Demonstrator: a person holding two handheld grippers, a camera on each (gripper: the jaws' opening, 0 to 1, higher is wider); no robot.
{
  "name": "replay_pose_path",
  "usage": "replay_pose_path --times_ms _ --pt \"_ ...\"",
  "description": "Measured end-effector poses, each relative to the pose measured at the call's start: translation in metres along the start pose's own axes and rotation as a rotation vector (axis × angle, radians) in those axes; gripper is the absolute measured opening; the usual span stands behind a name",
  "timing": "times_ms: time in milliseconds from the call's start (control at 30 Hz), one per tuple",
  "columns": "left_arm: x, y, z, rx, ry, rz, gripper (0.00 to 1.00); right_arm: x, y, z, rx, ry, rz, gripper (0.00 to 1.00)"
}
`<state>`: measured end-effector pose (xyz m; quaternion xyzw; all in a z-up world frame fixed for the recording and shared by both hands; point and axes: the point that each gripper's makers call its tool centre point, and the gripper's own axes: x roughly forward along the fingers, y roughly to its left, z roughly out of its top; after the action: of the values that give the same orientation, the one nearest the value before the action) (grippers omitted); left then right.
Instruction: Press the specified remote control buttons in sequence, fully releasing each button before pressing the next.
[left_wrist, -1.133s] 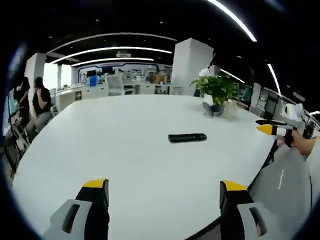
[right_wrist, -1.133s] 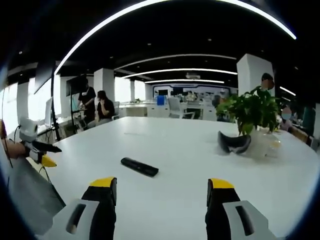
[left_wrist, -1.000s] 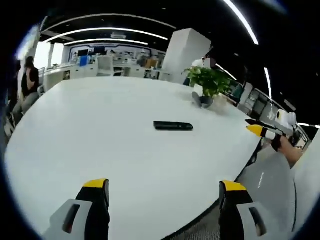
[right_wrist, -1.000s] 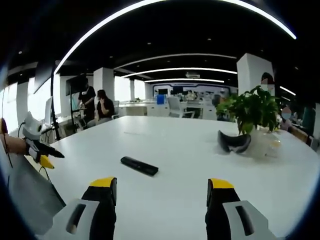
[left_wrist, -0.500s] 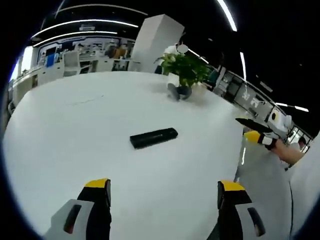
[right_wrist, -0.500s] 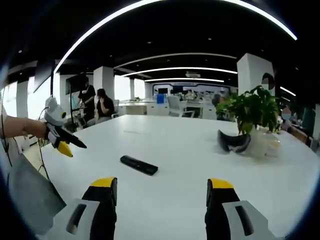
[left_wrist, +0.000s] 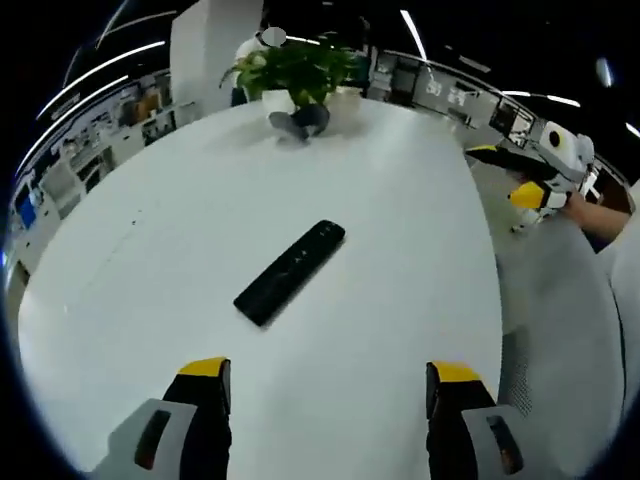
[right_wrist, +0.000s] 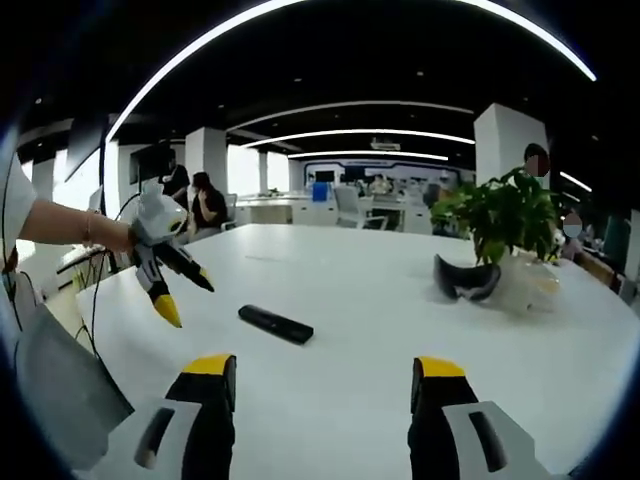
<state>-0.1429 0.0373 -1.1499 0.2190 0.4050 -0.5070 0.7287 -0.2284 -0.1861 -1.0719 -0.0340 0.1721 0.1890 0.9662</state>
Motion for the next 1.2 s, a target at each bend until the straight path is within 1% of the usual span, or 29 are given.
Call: replay_pose_path --times_ms 67,200,233,333,433,567,667,700,767,900,1033,1100,1200 --pt "0.005 0.003 0.002 0.021 0.018 -0.004 0.81 0.0 0.001 -0.001 -0.005 0.007 0.007 0.69" --pt "0.013 0.01 0.006 0.029 0.036 -0.029 0.78 0.001 0.003 -0.003 -0.009 0.018 0.013 0.66" --pt "0.015 0.012 0.007 0.024 0.039 -0.034 0.77 0.001 0.003 -0.004 -0.009 0.02 0.015 0.66" --pt "0.022 0.015 0.013 -0.033 0.036 -0.075 0.74 0.001 0.004 -0.006 -0.009 0.034 0.024 0.62" --pt "0.029 0.022 0.017 -0.036 0.052 -0.071 0.72 0.002 0.005 -0.009 -0.024 0.051 0.03 0.58" --pt "0.036 0.035 0.019 0.068 0.106 -0.027 0.69 0.002 0.006 -0.01 -0.031 0.057 0.034 0.56" --pt "0.042 0.036 0.023 0.119 0.125 -0.026 0.67 0.001 0.005 -0.01 -0.021 0.054 0.035 0.55" --pt "0.045 0.038 0.023 0.132 0.14 -0.024 0.67 0.001 0.005 -0.01 -0.018 0.054 0.036 0.54" --pt "0.049 0.039 0.025 0.165 0.158 -0.018 0.67 0.001 0.005 -0.01 -0.01 0.053 0.04 0.52" --pt "0.058 0.039 0.029 0.217 0.177 -0.022 0.66 0.002 0.008 -0.011 -0.006 0.057 0.06 0.47" --pt "0.067 0.04 0.034 0.256 0.181 -0.018 0.65 0.002 0.008 -0.009 -0.005 0.05 0.061 0.44" --pt "0.071 0.042 0.036 0.281 0.182 -0.015 0.62 0.002 0.007 -0.008 0.006 0.041 0.058 0.43" --pt "0.076 0.041 0.039 0.293 0.18 -0.034 0.57 0.001 0.005 -0.009 0.014 0.042 0.049 0.42"
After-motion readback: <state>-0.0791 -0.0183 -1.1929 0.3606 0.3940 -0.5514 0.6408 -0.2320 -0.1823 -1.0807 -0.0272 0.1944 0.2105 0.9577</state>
